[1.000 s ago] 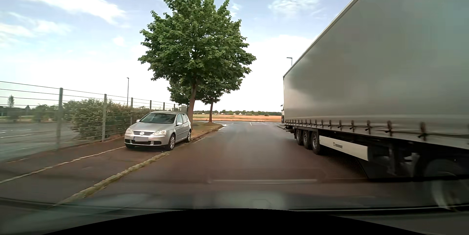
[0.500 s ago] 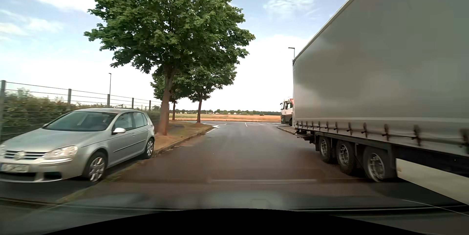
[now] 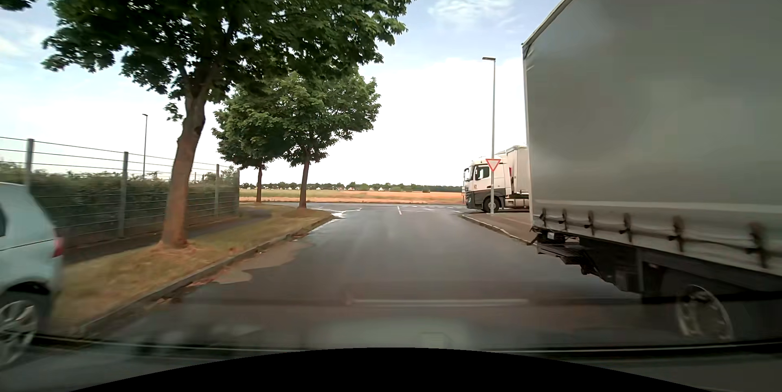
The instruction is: Follow the waypoints while adhering to traffic rules and regulations
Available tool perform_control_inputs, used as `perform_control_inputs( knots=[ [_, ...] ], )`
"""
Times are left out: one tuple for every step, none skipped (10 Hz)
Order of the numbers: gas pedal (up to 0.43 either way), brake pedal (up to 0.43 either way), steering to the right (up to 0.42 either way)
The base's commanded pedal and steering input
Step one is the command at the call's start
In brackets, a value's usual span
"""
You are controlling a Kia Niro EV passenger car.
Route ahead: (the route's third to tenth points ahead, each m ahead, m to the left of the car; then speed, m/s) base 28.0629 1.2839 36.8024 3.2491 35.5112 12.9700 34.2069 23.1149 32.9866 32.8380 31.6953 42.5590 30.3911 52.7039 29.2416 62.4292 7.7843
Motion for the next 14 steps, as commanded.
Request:
perform_control_inputs(
  knots=[
    [0.0, 0.0, 0.036],
    [0.0, 0.0, 0.034],
    [0.0, 0.0, 0.034],
    [0.0, 0.0, 0.034],
    [0.0, 0.0, 0.033],
    [0.0, 0.0, 0.032],
    [0.0, 0.024, 0.028],
    [0.0, 0.098, 0.025],
    [0.0, 0.14, 0.022],
    [0.0, 0.14, 0.021],
    [0.0, 0.14, 0.02],
    [0.0, 0.159, 0.019],
    [0.0, 0.159, 0.017],
    [0.0, 0.159, 0.016]
  ],
)
